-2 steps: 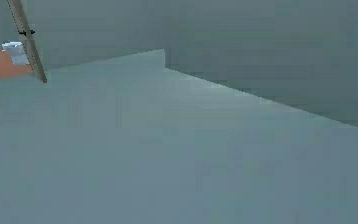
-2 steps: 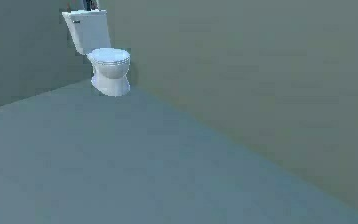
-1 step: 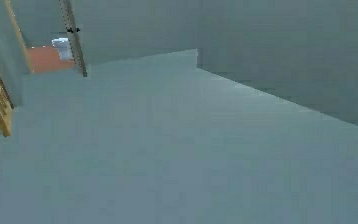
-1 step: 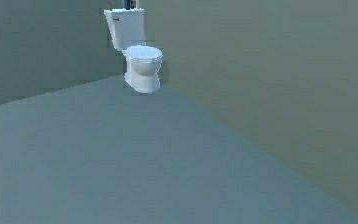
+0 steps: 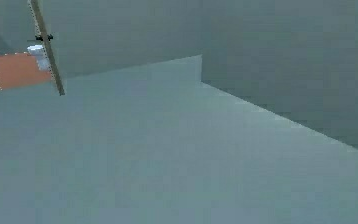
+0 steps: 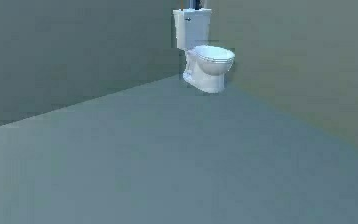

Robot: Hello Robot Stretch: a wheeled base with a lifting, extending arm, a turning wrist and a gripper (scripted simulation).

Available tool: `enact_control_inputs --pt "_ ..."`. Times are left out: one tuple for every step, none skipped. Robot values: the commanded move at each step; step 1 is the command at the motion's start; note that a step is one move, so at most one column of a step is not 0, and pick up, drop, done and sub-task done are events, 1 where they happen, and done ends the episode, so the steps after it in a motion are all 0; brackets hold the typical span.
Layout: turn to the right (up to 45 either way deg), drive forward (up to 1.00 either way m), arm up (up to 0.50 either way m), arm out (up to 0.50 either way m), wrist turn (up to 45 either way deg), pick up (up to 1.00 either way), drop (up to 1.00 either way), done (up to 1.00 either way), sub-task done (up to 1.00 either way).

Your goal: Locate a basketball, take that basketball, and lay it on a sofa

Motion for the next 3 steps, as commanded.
enact_control_inputs --pt "0.0 1.00 0.00 0.00 0.0 0.00 0.00 0.00 0.00" --pt "0.0 1.00 0.00 0.00 0.0 0.00 0.00 0.00 0.00" --pt "-3.0 0.00 0.00 0.00 0.0 0.00 0.00 0.00 0.00"
